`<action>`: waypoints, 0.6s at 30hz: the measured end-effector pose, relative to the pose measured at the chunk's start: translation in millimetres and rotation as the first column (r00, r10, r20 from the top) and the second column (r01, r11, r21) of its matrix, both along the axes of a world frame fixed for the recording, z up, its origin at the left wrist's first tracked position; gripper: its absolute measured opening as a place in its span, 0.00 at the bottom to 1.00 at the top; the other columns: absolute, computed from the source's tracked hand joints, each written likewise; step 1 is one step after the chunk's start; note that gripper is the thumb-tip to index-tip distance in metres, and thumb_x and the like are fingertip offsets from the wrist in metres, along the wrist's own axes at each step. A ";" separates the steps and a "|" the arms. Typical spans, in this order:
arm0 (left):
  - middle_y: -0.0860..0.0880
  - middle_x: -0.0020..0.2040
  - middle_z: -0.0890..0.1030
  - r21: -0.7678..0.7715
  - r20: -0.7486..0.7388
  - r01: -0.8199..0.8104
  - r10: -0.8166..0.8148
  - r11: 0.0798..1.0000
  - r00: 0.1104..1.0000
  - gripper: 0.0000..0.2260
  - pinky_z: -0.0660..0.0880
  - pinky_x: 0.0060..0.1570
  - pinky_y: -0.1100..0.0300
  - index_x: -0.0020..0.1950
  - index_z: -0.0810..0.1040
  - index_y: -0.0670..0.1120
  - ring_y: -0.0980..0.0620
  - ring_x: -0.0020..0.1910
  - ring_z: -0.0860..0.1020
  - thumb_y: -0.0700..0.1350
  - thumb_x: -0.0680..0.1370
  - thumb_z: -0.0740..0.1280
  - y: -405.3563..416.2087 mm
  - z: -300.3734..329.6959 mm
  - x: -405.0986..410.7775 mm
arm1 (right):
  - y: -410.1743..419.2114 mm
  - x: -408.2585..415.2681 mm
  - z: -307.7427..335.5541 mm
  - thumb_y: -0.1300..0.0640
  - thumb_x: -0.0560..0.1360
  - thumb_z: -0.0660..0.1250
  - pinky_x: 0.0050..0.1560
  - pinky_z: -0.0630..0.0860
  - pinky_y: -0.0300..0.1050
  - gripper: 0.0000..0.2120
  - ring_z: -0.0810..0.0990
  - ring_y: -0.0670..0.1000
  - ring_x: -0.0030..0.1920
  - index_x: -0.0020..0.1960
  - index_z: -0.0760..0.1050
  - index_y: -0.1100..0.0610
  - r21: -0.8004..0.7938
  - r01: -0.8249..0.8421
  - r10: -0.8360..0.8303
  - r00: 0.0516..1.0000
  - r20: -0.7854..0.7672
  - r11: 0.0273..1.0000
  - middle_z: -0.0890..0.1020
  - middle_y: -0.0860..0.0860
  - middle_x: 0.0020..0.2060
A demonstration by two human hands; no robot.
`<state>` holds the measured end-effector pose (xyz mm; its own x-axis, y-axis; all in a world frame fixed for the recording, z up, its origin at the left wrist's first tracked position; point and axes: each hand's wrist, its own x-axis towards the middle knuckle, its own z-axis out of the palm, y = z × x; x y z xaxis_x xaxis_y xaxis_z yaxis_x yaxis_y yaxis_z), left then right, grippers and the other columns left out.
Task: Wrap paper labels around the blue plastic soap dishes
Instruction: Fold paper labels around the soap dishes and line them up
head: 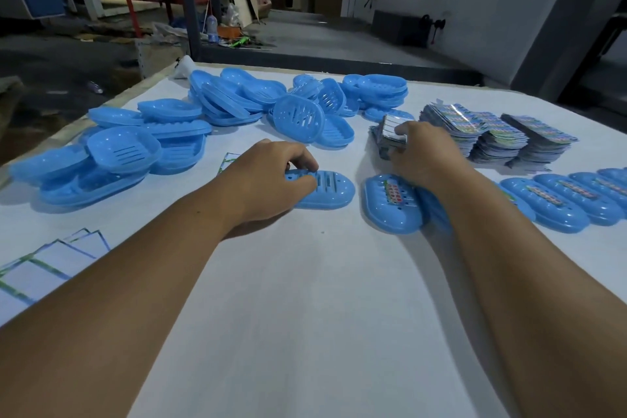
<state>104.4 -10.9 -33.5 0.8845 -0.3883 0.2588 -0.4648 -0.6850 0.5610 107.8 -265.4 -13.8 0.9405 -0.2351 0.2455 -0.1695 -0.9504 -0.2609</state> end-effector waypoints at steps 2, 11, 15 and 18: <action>0.65 0.46 0.75 -0.005 0.016 0.002 -0.002 1.000 1.000 0.06 0.68 0.40 0.69 0.52 0.80 0.60 0.63 0.46 0.75 0.54 0.76 0.69 -0.3 -0.7 1.2 | -1.0 2.7 -2.6 0.61 0.77 0.64 0.44 0.68 0.48 0.00 0.73 0.60 0.48 0.47 0.73 0.57 -0.032 0.004 -0.005 1.000 -0.006 0.999 0.80 0.58 0.52; 0.64 0.48 0.75 0.020 0.041 -0.004 0.003 1.000 0.999 0.06 0.67 0.39 0.68 0.51 0.80 0.61 0.62 0.47 0.75 0.55 0.75 0.69 -1.4 -2.4 3.3 | -1.0 6.9 -1.7 0.68 0.72 0.60 0.38 0.65 0.46 0.09 0.72 0.60 0.42 0.40 0.75 0.57 -0.008 0.112 -0.111 0.990 0.092 0.994 0.76 0.57 0.39; 0.65 0.47 0.73 0.024 0.042 -0.003 0.002 1.000 0.999 0.06 0.66 0.38 0.69 0.52 0.79 0.61 0.62 0.48 0.74 0.55 0.76 0.70 -1.1 -1.8 2.1 | 1.9 3.3 0.5 0.65 0.73 0.62 0.33 0.62 0.45 0.07 0.68 0.59 0.39 0.40 0.72 0.54 0.007 0.184 -0.184 0.975 0.123 0.983 0.73 0.56 0.37; 0.65 0.47 0.73 0.018 0.036 -0.012 0.011 1.000 0.999 0.05 0.66 0.39 0.69 0.51 0.79 0.61 0.62 0.48 0.74 0.55 0.76 0.70 -1.4 -1.7 1.9 | 2.0 1.3 0.4 0.62 0.75 0.66 0.32 0.66 0.43 0.08 0.73 0.60 0.38 0.37 0.77 0.55 0.047 0.189 -0.194 0.967 0.165 0.981 0.77 0.55 0.35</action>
